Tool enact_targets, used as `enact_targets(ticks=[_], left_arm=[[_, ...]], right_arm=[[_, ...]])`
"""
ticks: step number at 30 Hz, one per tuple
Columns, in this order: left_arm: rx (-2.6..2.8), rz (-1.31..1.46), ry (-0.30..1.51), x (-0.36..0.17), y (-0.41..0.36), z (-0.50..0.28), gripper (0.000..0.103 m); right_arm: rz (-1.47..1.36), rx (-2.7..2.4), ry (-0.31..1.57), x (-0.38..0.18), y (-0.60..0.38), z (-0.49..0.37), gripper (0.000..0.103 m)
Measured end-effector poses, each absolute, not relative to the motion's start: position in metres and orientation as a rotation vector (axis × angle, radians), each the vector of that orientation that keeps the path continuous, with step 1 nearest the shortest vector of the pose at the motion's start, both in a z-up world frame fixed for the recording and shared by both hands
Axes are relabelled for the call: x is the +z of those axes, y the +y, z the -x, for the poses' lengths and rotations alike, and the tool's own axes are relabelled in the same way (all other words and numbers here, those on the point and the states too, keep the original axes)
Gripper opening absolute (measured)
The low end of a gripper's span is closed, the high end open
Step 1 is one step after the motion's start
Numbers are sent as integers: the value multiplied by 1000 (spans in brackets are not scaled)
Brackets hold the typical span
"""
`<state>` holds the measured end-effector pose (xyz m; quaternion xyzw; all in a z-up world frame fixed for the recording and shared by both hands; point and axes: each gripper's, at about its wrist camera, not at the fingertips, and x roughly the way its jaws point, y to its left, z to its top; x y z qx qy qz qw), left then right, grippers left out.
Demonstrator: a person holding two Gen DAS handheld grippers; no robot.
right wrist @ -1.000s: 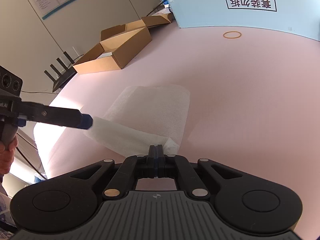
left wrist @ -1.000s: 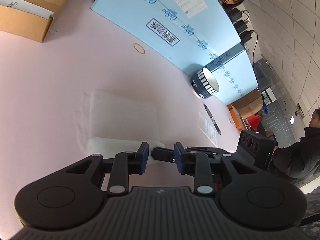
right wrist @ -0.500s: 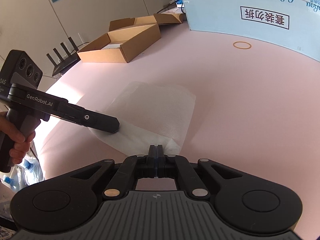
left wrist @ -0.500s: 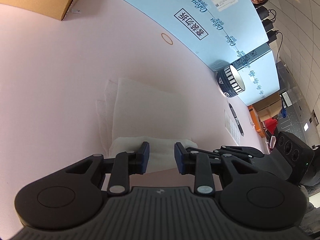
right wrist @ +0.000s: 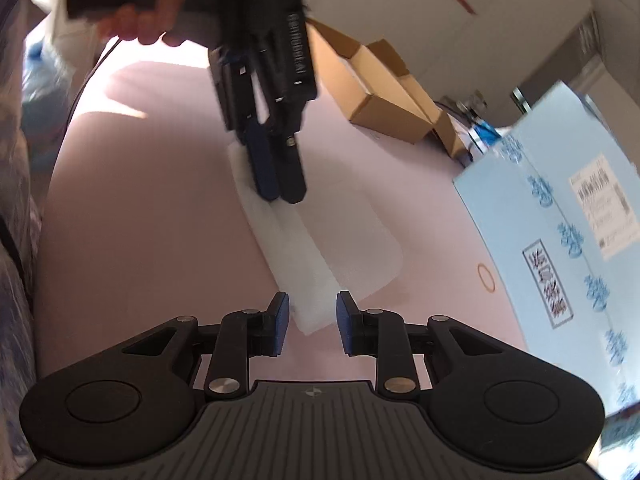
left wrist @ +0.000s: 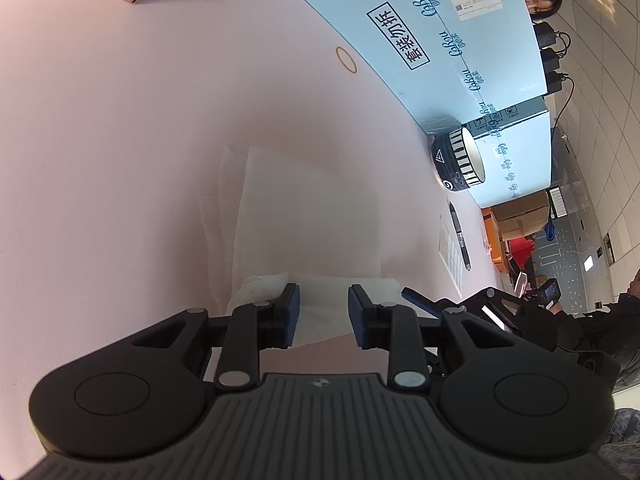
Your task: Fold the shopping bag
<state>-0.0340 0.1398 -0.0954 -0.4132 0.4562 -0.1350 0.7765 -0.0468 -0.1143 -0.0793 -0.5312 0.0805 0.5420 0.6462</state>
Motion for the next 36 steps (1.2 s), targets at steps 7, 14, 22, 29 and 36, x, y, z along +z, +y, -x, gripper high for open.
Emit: enact_targets(ticks=[7,14,22,29,36], left_arm=[[-321,898,1009,-98,143,29,25],[-331,875,1001,-98,141,30,25],[-414,544,926,-69,105,36,64],[-534,-127,811,-33,50,61,66],[-560,-468,864,-48,41,44,53]], right_arm=[[1396,1302,-21,-91,-117,44,33],[1426,1351,-74,-100,-114,38,18],[1140,1426,316,-74,-87,1,8],[821,1510,767,-52,-59,-65,9],[566,1547,1068,-55,-50,-111,9]])
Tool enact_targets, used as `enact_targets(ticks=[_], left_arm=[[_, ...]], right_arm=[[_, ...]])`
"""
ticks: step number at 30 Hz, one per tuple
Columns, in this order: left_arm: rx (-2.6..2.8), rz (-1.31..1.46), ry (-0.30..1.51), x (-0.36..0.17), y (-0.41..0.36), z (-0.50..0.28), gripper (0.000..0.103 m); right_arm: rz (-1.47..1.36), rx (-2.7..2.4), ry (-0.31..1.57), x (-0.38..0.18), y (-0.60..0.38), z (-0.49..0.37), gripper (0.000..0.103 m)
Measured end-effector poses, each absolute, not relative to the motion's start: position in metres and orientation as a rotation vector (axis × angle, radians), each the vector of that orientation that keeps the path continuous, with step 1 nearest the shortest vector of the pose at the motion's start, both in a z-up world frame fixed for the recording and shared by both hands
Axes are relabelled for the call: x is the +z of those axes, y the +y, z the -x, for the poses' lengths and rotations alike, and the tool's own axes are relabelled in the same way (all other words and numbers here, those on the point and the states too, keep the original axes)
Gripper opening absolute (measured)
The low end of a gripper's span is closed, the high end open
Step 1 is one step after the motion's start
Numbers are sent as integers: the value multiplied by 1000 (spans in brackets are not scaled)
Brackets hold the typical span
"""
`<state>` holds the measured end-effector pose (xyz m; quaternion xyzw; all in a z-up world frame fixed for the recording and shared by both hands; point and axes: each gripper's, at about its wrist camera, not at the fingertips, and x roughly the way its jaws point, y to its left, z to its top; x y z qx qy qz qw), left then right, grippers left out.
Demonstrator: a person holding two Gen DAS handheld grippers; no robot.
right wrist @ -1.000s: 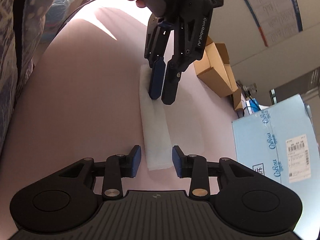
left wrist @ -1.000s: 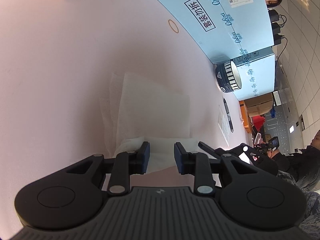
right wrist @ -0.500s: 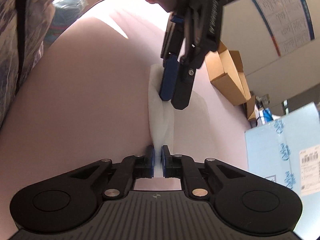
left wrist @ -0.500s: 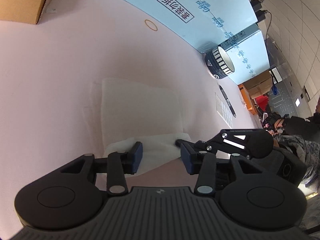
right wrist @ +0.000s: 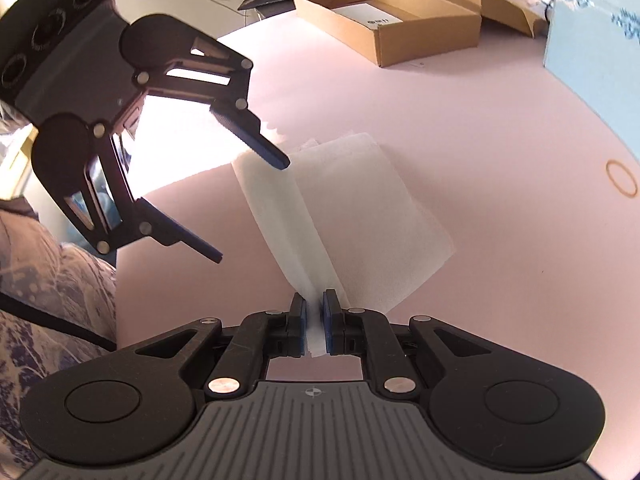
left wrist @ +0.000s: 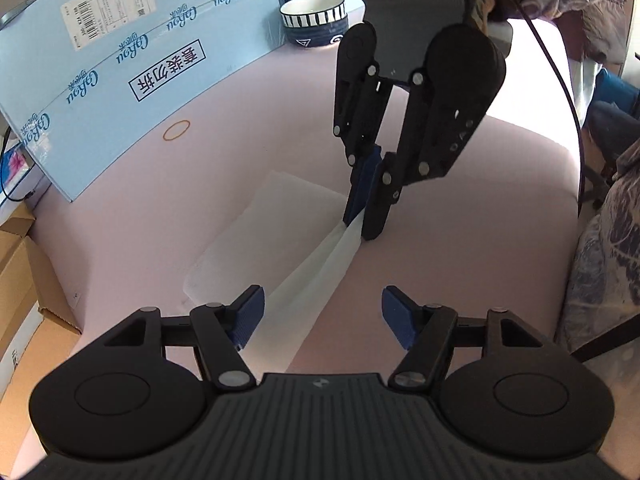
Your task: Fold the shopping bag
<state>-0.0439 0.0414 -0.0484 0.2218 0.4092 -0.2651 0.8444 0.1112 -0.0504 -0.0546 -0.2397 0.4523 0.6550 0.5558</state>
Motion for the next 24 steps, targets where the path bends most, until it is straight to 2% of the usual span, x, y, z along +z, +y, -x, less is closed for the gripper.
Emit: enact_targets(ticks=[4,9,15,21,24], left_arm=[[-561,-516,909,-52,49,29,50],[-583,-454,973,-53,58,14,44],[-591,-277,1105,-55,81,1,19],[-564,22,1224,-63,121,-32,16],[-574,103,1258,-67,133,-38,15]], right_arm=[[362,1534,1241,-68,-51,-142,5],[248,1527,1304,-75,-53,-150,5],[169,1510,1340,-80,-81,-153,5],[69,1499,1341,-80,-97,-163,6],[36,1461,1293,-75,-102,-164,19]])
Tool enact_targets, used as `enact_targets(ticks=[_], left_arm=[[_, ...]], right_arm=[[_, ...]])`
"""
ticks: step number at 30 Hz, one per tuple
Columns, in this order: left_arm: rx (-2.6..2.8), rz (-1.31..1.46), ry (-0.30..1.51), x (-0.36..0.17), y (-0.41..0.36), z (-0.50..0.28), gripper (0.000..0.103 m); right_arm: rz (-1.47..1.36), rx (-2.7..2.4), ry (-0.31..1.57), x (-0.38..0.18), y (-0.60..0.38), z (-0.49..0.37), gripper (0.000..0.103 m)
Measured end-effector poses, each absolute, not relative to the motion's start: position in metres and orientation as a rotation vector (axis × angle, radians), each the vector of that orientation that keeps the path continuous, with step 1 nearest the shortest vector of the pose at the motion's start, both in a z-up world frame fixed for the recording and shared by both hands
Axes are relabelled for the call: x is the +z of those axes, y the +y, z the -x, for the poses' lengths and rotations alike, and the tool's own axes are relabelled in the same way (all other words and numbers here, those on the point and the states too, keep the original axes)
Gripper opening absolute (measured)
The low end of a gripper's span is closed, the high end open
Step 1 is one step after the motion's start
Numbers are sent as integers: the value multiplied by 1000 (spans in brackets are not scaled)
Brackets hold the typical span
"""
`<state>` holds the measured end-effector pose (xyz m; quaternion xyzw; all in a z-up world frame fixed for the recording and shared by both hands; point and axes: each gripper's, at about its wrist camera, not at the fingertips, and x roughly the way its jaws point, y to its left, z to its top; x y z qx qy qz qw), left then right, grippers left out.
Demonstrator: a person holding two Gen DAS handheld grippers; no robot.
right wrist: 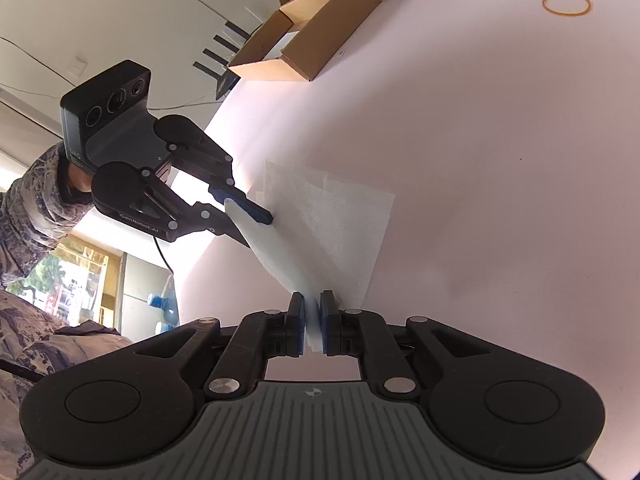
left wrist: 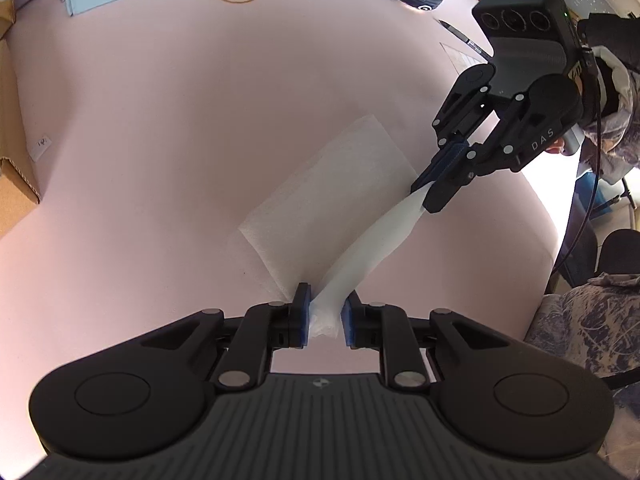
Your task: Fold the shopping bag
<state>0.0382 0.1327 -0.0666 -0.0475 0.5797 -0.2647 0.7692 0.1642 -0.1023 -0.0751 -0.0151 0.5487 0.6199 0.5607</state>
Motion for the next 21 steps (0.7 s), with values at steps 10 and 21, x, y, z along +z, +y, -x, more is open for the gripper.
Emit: enact_targets(ticks=[10,21], left_arm=[[-547,273,1320,-74,154,-41,13],[-548,337,1357,-78,162,-49,13]], right_arm=[[-13,1124,932,-17,-167,-146,5],[245,1136,837,-36,-114,-65,4]])
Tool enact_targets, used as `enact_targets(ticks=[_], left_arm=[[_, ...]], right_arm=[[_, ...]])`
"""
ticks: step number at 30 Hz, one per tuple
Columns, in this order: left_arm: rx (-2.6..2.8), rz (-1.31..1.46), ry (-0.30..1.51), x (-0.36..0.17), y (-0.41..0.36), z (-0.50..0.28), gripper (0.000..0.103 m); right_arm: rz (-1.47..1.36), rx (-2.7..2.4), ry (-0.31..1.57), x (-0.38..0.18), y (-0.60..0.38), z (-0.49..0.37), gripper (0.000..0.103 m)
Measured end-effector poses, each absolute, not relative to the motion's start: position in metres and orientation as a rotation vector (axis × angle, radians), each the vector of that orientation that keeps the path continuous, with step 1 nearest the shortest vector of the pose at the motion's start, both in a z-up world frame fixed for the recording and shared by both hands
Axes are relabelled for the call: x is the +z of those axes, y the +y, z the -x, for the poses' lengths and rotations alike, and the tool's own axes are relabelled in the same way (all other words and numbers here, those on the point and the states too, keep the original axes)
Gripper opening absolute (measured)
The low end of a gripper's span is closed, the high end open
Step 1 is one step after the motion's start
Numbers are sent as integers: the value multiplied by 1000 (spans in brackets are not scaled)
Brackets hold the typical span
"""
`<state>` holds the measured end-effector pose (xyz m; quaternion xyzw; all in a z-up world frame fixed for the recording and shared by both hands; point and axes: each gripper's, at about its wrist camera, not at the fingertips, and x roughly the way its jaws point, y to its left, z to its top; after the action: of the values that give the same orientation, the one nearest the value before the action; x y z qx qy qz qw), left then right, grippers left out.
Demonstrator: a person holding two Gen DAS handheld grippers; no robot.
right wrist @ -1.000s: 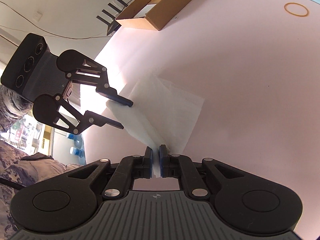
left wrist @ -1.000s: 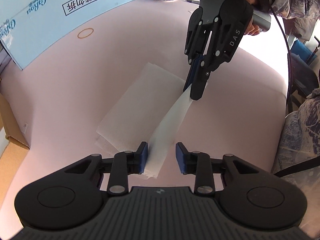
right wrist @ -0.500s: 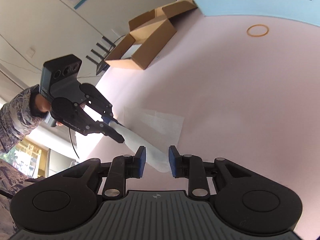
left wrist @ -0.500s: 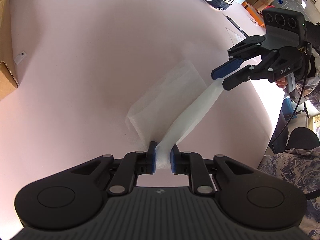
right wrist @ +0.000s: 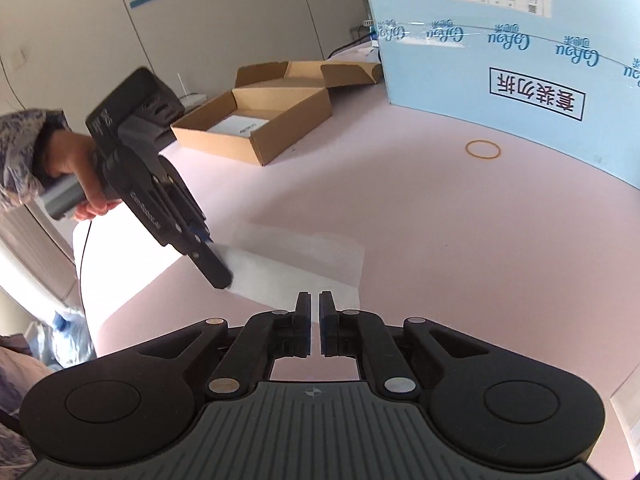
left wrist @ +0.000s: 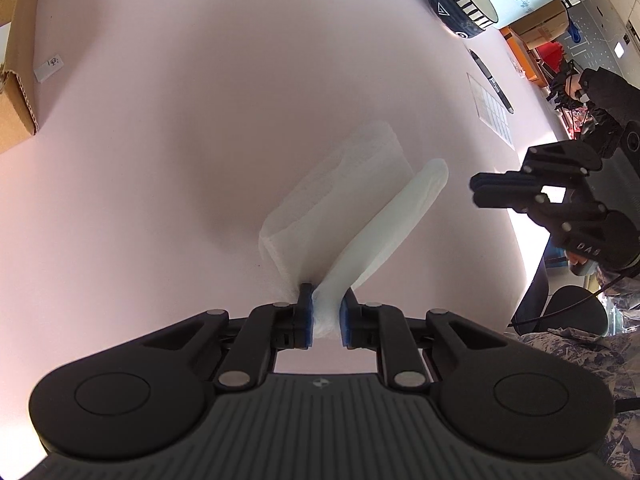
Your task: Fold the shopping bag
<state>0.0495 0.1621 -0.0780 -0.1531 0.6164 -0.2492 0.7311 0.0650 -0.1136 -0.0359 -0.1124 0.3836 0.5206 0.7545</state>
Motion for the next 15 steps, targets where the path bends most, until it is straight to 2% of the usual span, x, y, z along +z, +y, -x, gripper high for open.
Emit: enact_targets(ticks=[15], left_arm=[[-540,299,1330,-75,153,-49,13]], right_arm=[[291,1068,832,-61,-91,-71,2]])
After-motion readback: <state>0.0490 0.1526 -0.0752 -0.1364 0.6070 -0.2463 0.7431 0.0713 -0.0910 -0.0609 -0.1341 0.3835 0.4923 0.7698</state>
